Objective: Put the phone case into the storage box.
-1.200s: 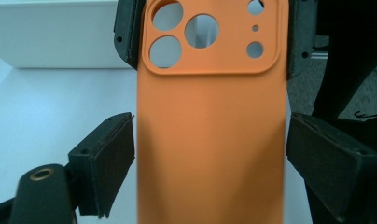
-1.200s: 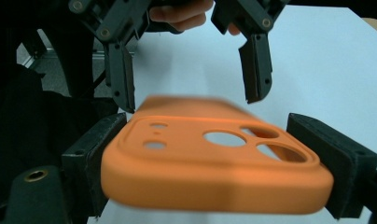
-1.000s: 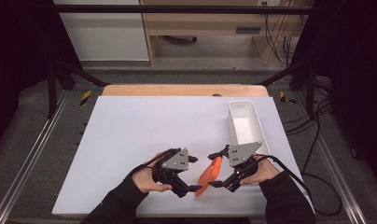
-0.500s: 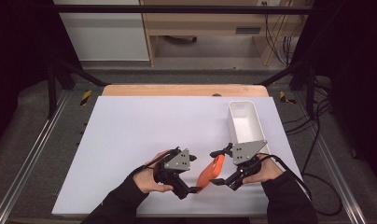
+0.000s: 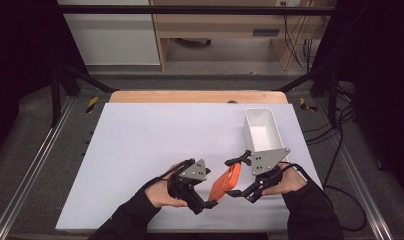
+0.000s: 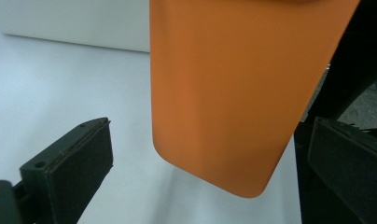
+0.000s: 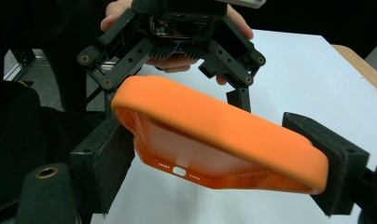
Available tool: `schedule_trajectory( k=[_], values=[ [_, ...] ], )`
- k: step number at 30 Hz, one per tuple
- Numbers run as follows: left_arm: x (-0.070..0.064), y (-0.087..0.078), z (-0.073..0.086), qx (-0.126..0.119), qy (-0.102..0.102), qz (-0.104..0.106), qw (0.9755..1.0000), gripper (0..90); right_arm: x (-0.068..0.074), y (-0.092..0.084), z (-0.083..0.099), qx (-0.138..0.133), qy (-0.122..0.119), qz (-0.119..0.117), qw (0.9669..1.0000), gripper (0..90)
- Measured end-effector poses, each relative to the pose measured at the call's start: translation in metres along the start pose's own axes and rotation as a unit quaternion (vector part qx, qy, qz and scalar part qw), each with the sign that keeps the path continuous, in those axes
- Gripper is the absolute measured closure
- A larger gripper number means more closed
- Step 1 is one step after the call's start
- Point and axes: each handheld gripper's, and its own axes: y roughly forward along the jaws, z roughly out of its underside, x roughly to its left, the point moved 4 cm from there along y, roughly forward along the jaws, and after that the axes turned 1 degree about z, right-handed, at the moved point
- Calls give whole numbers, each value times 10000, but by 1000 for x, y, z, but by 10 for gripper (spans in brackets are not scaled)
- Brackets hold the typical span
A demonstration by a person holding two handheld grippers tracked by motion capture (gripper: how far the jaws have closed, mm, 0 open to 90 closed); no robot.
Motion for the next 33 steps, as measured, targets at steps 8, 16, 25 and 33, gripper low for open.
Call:
schedule_trajectory(
  k=[8, 16, 25, 33],
  values=[
    [-3, -3, -2, 245, 85, 238, 9994, 0, 3, 2, -8, 98, -149, -132, 9998, 191],
    [0, -6, -16, 544, 227, 396, 9975, 0, 5, 1, -15, 153, -297, -195, 9993, 191],
    [0, -2, -23, 920, 359, 580, 9934, 2, 8, 1, -18, 190, -371, -266, 9988, 191],
    [0, 5, -23, 1103, 448, 717, 9903, 33, 8, 5, -20, 235, -430, -319, 9983, 191]
  ],
)
